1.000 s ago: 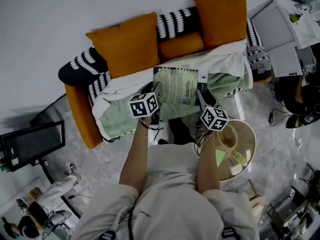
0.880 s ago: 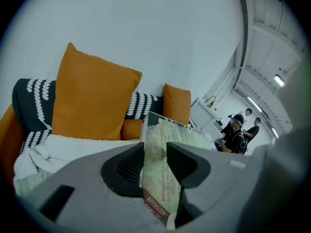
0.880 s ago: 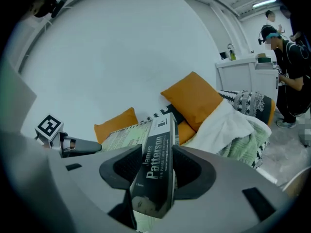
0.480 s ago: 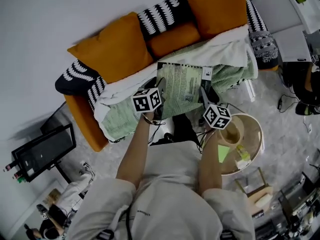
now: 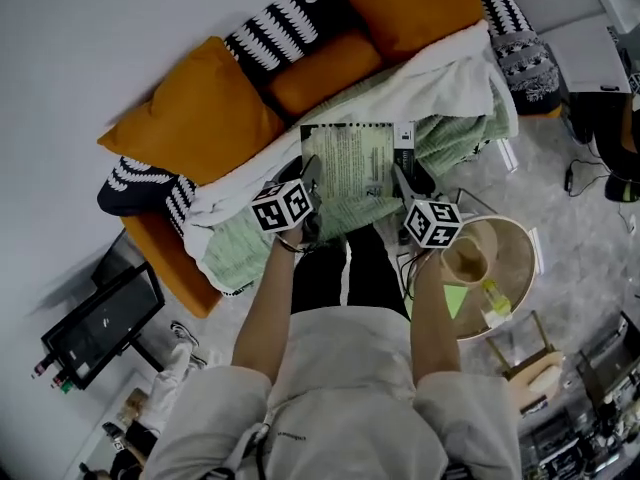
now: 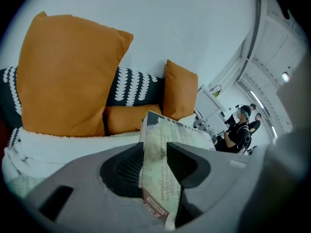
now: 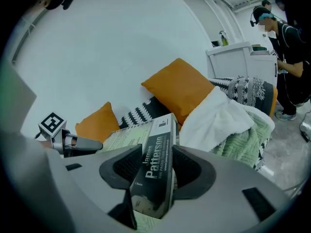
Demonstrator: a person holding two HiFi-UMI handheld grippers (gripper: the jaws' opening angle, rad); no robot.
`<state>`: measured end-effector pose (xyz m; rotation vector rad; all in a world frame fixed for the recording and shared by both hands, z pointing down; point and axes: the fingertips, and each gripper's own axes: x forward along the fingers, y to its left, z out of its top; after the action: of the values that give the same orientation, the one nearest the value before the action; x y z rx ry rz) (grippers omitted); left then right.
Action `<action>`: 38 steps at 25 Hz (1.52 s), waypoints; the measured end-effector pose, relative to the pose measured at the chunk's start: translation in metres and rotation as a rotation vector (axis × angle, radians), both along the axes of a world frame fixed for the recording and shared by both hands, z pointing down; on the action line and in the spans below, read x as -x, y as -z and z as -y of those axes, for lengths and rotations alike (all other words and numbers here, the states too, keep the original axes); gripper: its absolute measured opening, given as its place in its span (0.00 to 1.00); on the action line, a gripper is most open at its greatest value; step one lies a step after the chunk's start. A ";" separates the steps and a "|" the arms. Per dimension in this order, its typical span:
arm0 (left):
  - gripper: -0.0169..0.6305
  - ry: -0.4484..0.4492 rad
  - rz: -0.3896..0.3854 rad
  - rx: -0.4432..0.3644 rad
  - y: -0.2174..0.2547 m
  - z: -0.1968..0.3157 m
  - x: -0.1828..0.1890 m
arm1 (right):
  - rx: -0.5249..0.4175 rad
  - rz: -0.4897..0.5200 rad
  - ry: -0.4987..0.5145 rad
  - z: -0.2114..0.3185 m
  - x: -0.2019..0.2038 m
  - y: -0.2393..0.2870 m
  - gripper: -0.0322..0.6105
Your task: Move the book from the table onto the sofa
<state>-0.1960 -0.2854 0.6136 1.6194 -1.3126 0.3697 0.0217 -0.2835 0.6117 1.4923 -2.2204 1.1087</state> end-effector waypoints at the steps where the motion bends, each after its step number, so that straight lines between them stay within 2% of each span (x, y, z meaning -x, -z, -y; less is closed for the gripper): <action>1: 0.26 -0.010 0.002 0.007 -0.008 0.001 -0.001 | 0.004 -0.003 -0.005 0.000 -0.001 -0.006 0.35; 10: 0.26 -0.108 -0.018 0.052 -0.073 -0.001 -0.014 | 0.049 -0.028 -0.064 -0.023 -0.013 -0.063 0.35; 14: 0.26 -0.174 -0.006 0.028 -0.096 0.001 -0.030 | 0.035 -0.065 -0.058 -0.024 -0.025 -0.082 0.35; 18: 0.26 -0.186 -0.027 0.048 -0.124 -0.014 -0.038 | 0.052 -0.087 -0.057 -0.040 -0.031 -0.104 0.35; 22: 0.26 -0.209 -0.022 0.046 -0.144 -0.013 -0.039 | 0.048 -0.070 -0.063 -0.038 -0.032 -0.127 0.35; 33: 0.26 -0.301 0.031 -0.033 -0.185 0.033 -0.033 | 0.017 0.027 -0.151 -0.012 -0.024 -0.190 0.35; 38: 0.26 -0.335 0.057 -0.005 -0.219 0.036 -0.032 | 0.050 0.003 -0.151 -0.010 -0.023 -0.223 0.35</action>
<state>-0.1640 -0.3210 0.8325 1.8479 -1.0814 0.6187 0.0444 -0.2740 0.8344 1.6606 -2.0951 1.2014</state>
